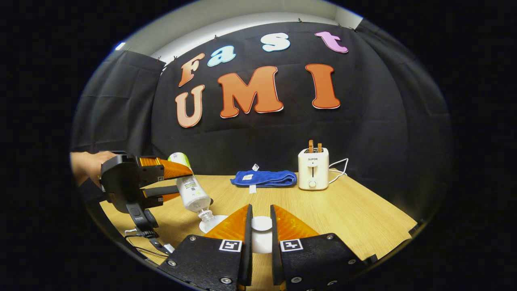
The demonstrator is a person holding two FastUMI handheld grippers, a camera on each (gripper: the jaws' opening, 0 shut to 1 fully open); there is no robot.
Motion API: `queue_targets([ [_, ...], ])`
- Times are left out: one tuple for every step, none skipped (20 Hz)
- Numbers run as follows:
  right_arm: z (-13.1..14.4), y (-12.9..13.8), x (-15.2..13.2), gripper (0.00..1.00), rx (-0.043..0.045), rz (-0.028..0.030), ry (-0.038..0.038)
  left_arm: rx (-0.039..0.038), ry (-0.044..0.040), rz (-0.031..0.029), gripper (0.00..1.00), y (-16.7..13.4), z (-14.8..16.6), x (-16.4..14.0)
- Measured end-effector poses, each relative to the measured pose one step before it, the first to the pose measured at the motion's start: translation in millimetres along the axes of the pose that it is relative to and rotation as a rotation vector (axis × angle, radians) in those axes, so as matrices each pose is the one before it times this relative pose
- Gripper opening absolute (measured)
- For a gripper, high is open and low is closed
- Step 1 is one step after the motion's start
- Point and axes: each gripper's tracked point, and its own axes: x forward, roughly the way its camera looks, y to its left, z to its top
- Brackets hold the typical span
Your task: Open the teacup lid with one hand, grasp the water bottle and pour water into the teacup with the other hand; after pouring, place the water bottle on the coaster and then close the teacup lid.
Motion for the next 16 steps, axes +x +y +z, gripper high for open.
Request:
queue_targets([
  [0.65,2.04,0.11,0.2,-0.00084,0.0063,0.00005,-0.04912,-0.00127,-0.0073,0.65,-4.64,-1.08,0.67],
  [2.72,0.83,0.18,0.2,0.00231,0.00408,-0.00465,-0.05514,0.00304,-0.01062,0.65,-6.27,-2.09,1.04],
  [2.57,2.37,0.56,0.2,0.0057,0.00664,-0.00439,-0.05482,0.00003,-0.00484,0.65,-3.25,-2.16,-0.97],
  [1.64,1.73,1.25,0.2,0.00641,0.00483,-0.00092,-0.05728,-0.00306,0.00281,0.65,-2.46,-2.33,0.54],
  [1.25,0.87,2.05,0.2,0.0,-0.00183,-0.00136,-0.06388,-0.00108,0.01633,0.65,0.37,-3.35,-0.13],
  [3.03,0.25,2.61,0.2,-0.00353,-0.0031,-0.00484,-0.11024,0.00722,0.01897,0.65,1.43,-7.36,0.79],
  [2.35,2.97,2.68,0.2,-0.00275,0.00101,-0.00188,-0.08624,0.00018,0.01353,0.65,1.13,-4.1,0.04],
  [0.93,1.86,2.22,0.2,-0.00033,0.00115,-0.0016,-0.10953,0.00221,0.02474,0.68,6.58,-5.28,-0.15],
  [0.87,2.44,1.79,0.2,0.00012,0.00207,-0.00011,-0.08339,0.00407,0.03632,0.64,8.98,-3.4,-2.38],
  [1.86,2.82,2.22,0.2,0.00055,0.00102,-0.00527,-0.07949,-0.00331,0.05309,0.68,10.64,-1.87,-0.19],
  [1.49,2.76,2.54,0.2,0.00168,0.00405,-0.00412,-0.06749,-0.0036,0.03882,0.68,7.38,-3.6,-1.09],
  [1.14,4.5,2.05,0.2,-0.00049,0.00668,-0.00234,-0.06499,-0.004,0.03251,0.64,4.05,-2.82,0.73],
  [0.04,3.39,2.36,0.2,-0.00241,0.00432,-0.00199,-0.06422,-0.00295,0.02716,0.65,3.66,-2.46,0.64],
  [0.76,5.56,3.9,0.2,-0.00565,0.0091,-0.00474,-0.09822,0.00165,0.03325,0.65,4.4,-3.95,2.73],
  [0.83,4.2,2.66,0.2,-0.00108,0.01128,-0.00245,-0.09326,-0.00099,0.03189,0.64,7.25,-0.43,4.7],
  [-0.8,7.22,3.09,0.2,-0.0009,0.01403,0.00121,-0.06591,0.00059,0.02019,0.68,6.96,1.04,3.79],
])
